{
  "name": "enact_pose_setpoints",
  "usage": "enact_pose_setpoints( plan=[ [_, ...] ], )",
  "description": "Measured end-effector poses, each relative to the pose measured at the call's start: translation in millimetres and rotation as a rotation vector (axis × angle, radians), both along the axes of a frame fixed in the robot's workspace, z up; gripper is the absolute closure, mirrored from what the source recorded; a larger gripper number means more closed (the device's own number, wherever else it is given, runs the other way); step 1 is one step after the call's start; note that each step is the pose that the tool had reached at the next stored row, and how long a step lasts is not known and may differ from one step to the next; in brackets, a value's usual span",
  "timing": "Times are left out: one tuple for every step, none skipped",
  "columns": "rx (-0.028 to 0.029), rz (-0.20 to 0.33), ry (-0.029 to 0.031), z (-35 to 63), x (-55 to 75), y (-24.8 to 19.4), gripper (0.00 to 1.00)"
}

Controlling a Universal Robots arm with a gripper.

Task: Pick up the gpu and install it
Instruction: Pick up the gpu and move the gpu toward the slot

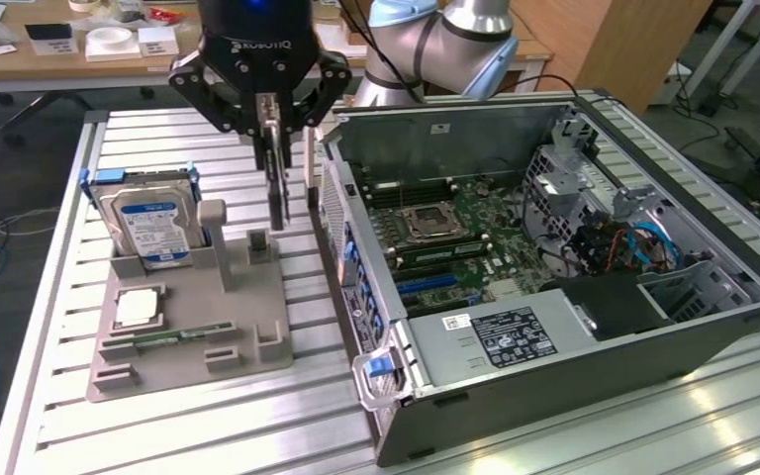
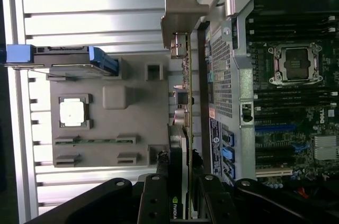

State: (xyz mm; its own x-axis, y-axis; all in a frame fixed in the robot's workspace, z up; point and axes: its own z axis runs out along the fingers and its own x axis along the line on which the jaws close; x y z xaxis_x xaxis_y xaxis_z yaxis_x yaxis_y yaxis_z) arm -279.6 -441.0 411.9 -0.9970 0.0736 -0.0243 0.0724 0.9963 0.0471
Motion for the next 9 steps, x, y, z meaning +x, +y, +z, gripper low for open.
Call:
enact_pose_setpoints(
  plan=[
    [0.0002,0.000,0.0000,0.0,1.4,0.0,0.73],
    [0.0004,0.000,0.0000,0.0,2.7,0.0,0.73],
    [0.0006,0.000,0.0000,0.0,4.0,0.0,0.73],
    [0.0009,0.000,0.0000,0.0,5.3,0.0,0.73],
    [0.0012,0.000,0.0000,0.0,6.6,0.0,0.73],
    [0.0015,0.000,0.0000,0.0,8.0,0.0,0.73],
    [0.0018,0.000,0.0000,0.0,9.3,0.0,0.73],
    [0.0021,0.000,0.0000,0.0,10.8,0.0,0.73],
    [0.0025,0.000,0.0000,0.0,12.2,0.0,0.73]
  ],
)
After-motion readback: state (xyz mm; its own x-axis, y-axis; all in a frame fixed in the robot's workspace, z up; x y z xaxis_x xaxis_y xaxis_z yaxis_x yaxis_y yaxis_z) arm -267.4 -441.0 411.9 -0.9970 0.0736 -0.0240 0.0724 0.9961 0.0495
